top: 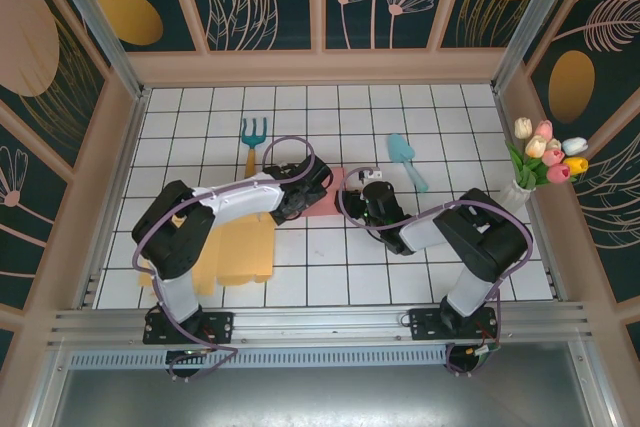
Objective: Fold the paper box
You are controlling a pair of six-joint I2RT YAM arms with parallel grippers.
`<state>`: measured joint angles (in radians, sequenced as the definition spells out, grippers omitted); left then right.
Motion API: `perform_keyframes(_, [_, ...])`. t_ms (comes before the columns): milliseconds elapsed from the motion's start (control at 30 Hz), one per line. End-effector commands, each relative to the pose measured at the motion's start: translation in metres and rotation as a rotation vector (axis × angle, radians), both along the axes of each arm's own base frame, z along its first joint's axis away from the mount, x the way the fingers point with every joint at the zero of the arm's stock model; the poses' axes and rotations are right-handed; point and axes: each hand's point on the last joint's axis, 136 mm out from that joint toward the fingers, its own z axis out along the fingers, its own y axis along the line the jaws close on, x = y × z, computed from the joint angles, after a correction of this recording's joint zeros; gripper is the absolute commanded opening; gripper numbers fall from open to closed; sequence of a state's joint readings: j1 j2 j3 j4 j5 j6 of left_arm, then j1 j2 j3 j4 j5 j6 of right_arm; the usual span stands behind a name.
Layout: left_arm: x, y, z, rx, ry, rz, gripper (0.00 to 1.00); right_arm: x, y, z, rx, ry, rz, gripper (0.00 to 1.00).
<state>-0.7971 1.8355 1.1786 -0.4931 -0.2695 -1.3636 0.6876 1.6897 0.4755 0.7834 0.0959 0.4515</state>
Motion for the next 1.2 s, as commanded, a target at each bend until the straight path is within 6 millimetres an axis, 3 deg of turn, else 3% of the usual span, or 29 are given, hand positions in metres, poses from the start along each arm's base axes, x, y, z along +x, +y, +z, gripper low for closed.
perform_keyframes(0, [0.0,-0.008,-0.009,-0.026,0.027,0.003,0.97,-0.015,-0.011,-0.037,-0.087,0.104,0.016,0.56])
perform_keyframes(200, [-0.003,-0.016,-0.012,-0.051,0.044,-0.004,0.97,-0.017,-0.012,-0.039,-0.082,0.114,0.013,0.56])
perform_keyframes(467, [-0.006,-0.011,-0.007,-0.063,0.041,0.035,0.97,-0.017,-0.011,-0.039,-0.073,0.117,0.015,0.56])
perform_keyframes(833, [-0.009,-0.012,-0.026,-0.046,0.073,0.03,0.96,-0.02,-0.012,-0.036,-0.067,0.117,0.017,0.56])
perform_keyframes(1167, [-0.012,0.003,-0.028,0.002,0.057,0.055,0.96,-0.025,-0.014,-0.029,-0.06,0.107,0.02,0.56])
